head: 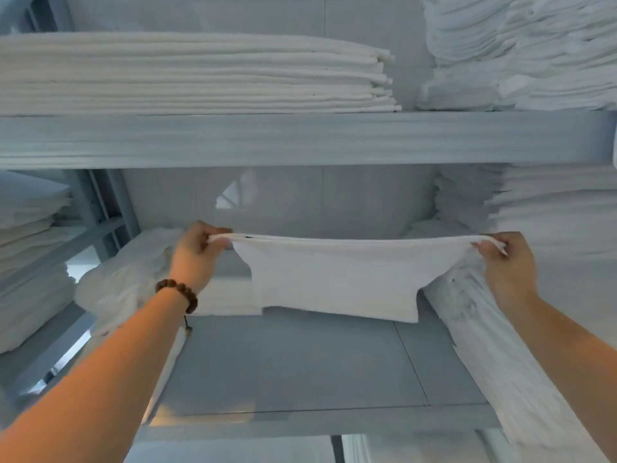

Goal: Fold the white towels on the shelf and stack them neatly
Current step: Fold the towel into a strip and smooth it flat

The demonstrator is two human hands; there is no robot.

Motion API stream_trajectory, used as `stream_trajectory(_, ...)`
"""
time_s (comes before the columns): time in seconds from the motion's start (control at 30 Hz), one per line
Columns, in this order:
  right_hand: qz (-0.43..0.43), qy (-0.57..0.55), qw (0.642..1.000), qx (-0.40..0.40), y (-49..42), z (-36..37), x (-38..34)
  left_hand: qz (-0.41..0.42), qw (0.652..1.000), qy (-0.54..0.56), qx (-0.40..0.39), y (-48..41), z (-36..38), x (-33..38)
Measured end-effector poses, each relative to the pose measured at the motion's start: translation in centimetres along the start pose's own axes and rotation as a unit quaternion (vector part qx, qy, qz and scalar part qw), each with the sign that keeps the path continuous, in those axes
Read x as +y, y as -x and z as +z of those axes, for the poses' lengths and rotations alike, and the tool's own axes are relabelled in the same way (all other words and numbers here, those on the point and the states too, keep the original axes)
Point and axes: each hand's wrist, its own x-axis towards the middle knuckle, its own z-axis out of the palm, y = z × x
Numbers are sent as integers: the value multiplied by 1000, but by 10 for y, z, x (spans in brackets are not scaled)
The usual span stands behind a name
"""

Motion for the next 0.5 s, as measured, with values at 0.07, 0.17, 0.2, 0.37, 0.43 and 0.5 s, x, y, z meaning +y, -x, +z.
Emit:
stream_trajectory(0.07,11,21,1000,-13,30,-9,23,-9,999,-31,-33,32,-4,-22)
stream_trajectory(0.17,29,90,994,-56,73,-22,60,-23,993,-79,-82,78,-9,-56)
stream_trajectory(0.2,35,122,989,-76,88,-28,73,-37,989,-102,-97,95,-12,-68)
stream_trajectory(0.37,103,193,964,-151,152,-49,122,-102,968,-158,-164,171,-24,-118)
stream_trajectory(0.43,126,197,958,-165,169,-54,124,-134,962,-172,-163,189,-29,-124)
stream_trajectory(0.5,135,201,957,-162,178,-61,120,-140,961,-172,-167,199,-32,-121)
